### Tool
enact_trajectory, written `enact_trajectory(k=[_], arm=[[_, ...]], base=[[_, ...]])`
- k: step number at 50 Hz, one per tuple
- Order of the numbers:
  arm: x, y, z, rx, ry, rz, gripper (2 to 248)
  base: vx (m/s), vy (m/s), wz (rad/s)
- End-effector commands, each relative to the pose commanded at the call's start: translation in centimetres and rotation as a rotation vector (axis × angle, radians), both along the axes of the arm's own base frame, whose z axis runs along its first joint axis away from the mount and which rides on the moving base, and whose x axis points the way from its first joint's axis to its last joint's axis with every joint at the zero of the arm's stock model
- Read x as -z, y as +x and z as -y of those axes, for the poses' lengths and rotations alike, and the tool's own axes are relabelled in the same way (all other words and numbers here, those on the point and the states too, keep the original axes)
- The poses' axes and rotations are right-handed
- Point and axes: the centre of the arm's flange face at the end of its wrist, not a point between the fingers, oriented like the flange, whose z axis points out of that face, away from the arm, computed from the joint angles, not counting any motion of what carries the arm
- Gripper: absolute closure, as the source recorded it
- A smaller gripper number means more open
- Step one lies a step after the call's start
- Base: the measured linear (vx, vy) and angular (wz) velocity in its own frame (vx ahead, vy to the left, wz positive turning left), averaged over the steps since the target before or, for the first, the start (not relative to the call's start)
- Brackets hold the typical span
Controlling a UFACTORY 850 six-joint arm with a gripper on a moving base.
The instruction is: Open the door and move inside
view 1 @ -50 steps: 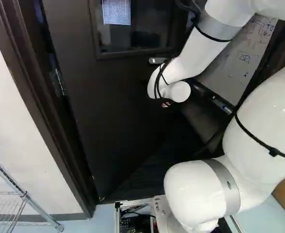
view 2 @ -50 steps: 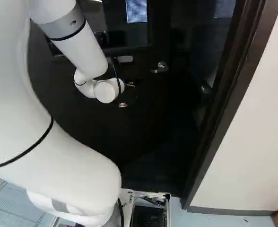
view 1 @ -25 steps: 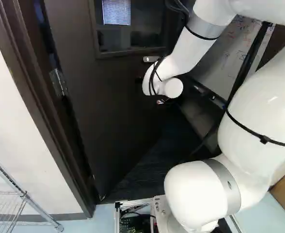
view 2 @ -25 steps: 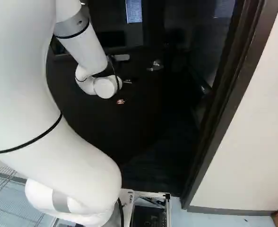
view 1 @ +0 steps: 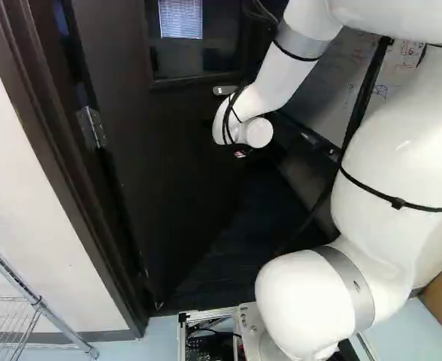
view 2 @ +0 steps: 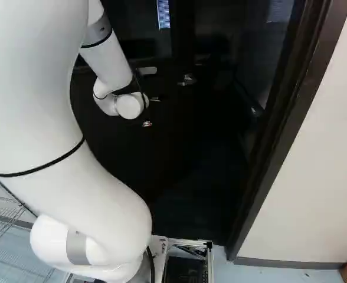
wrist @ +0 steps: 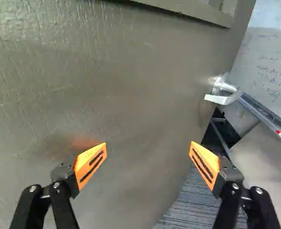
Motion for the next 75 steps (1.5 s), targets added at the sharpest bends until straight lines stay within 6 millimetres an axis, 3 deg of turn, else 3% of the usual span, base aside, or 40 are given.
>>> enact_trajectory(k=[75], arm=[[0.4, 7.1, -8.9, -0.143, 0.004, 0.020, 3]], base=[[0.000, 0.000, 0.000]])
